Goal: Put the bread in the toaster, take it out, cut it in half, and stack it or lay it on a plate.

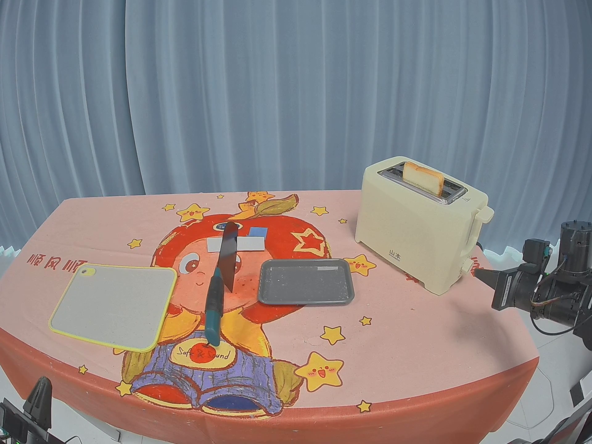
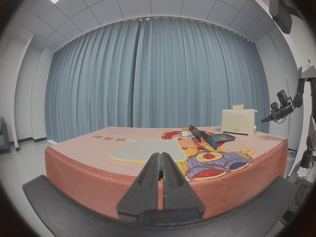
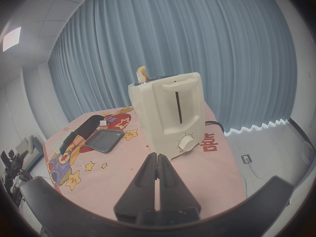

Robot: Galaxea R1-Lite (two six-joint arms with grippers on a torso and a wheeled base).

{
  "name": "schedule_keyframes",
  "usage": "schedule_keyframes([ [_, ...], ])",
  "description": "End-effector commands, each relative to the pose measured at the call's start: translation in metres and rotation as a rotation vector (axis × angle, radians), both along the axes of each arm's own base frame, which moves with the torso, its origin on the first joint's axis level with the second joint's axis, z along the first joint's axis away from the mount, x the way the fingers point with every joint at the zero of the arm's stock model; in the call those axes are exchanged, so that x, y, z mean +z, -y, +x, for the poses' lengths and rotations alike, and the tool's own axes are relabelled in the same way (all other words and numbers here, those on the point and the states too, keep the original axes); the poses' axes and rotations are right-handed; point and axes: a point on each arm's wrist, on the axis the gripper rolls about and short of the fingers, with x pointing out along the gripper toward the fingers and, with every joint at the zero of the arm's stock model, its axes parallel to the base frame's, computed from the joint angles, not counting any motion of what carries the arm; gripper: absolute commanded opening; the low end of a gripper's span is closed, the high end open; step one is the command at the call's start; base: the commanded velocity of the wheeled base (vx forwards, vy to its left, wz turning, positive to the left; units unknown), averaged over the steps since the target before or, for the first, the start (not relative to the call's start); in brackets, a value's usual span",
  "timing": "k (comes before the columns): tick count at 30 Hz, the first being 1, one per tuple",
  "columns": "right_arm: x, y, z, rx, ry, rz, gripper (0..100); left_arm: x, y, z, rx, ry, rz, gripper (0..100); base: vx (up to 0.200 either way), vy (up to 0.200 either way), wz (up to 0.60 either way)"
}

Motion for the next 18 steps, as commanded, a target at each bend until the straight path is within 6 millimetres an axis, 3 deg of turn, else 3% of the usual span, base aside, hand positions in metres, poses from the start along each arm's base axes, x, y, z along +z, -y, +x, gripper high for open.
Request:
schedule_keyframes([
  [1,-0.004,0.0,0.005,-0.006,-0.022,0.002,0,-0.005,0.0,0.001,0.0,-0.014,0.001,0,0.0,0.0,0.0],
  [13,-0.015,-0.001,0.018,-0.053,-0.07,-0.004,0,-0.005,0.0,0.001,0.0,-0.014,0.001,0,0.0,0.0,0.0],
  [18,-0.008,0.002,0.019,-0.071,-0.038,-0.002,0,-0.005,0.0,0.001,0.0,-0.014,0.0,0,0.0,0.0,0.0],
])
